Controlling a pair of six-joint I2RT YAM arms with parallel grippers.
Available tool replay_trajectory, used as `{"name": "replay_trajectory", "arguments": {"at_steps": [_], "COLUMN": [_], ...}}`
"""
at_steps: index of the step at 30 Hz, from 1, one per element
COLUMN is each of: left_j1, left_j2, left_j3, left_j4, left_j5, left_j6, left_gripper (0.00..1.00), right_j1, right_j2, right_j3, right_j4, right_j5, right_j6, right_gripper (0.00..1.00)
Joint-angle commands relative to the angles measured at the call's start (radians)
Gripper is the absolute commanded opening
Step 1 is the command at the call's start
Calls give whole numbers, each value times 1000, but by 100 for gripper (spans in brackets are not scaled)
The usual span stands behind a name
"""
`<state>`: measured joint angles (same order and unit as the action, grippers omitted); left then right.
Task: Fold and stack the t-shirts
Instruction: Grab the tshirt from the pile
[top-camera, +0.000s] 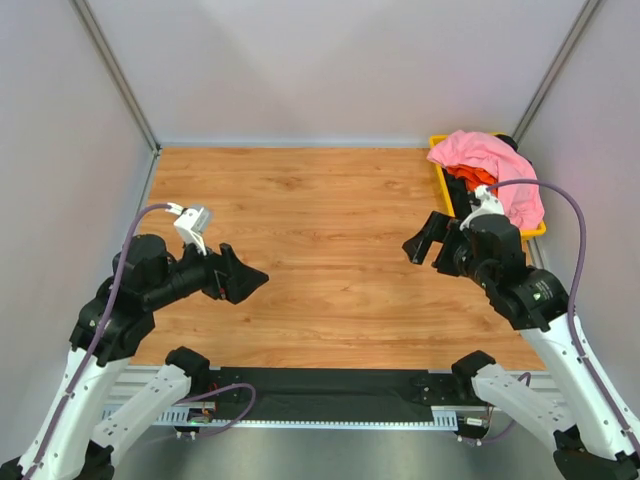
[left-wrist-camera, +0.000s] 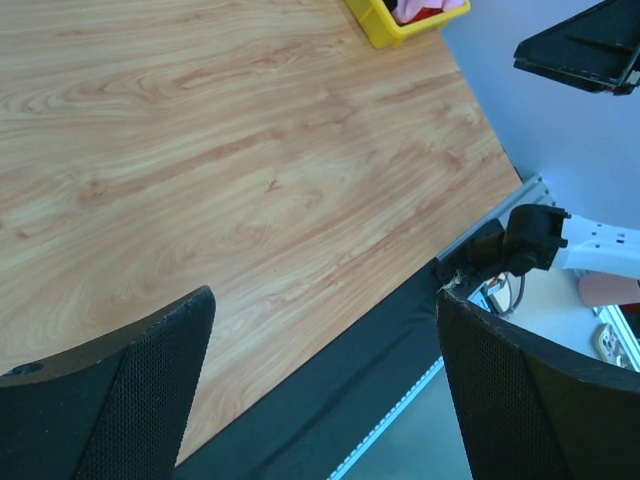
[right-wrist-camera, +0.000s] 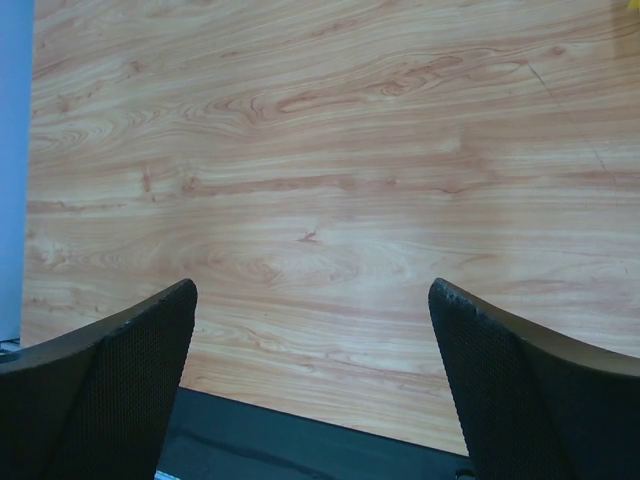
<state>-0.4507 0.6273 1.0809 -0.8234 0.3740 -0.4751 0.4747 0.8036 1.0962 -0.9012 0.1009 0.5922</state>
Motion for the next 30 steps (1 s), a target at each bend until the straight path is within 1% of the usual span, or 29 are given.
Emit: {"name": "replay_trajectory", "arguments": {"at_steps": [1,5,6,8,9,10,11,12,13,15,16,17,18,20,21,23,24,27,28,29,30], "left_j1": [3,3,3,3,3,3,3,1,1,3,1,1,3,1,3,3,1,1,1,1,3], "left_j2": [3,18,31,54,61,71,87,94,97,100,103,115,121,141,147,163,167,181,183,181,178], "left_j3": [7,2,-1,-15,-19,-25,-36,-45,-59,-96,-104,-108,-108,-113,-114,-115,-115,-116,-122,-127,-131], "left_j4": [-23,-19,-16,7,16,20,30,39,50,84,87,90,90,98,102,113,116,107,95,89,86], "left_j5": [9,5,3,11,29,48,68,109,126,131,126,121,109,102,100,103,105,105,102,86,79], "left_j6": [6,20,21,18,10,12,10,12,15,20,32,41,50,67,70,75,75,81,85,93,95], "left_gripper": [98,98,98,98,98,98,97,98,98,98,98,97,98,98,98,98,98,98,98,98,98], "right_j1": [4,4,-1,-45,-73,-109,-192,-235,-313,-376,-422,-439,-456,-514,-531,-577,-590,-631,-649,-657,-677], "right_j2": [-15,46,107,188,282,325,369,452,492,592,623,658,734,814,889,969,985,1010,1014,1026,1034], "right_j3": [2,27,39,102,129,154,209,234,260,309,318,359,387,454,518,576,600,576,573,568,565], "right_j4": [39,61,68,79,78,88,99,108,119,143,187,196,193,159,141,108,108,201,215,229,251], "right_j5": [9,129,216,304,347,341,288,261,246,203,195,212,232,278,281,257,246,218,212,204,201], "right_j6": [27,-9,-40,-61,-69,-74,-77,-78,-60,-58,-72,-78,-81,-91,-91,-103,-112,-147,-155,-169,-172], "right_gripper": [100,100,100,100,100,100,100,99,99,98,98,97,95,90,86,80,78,70,68,63,62]}}
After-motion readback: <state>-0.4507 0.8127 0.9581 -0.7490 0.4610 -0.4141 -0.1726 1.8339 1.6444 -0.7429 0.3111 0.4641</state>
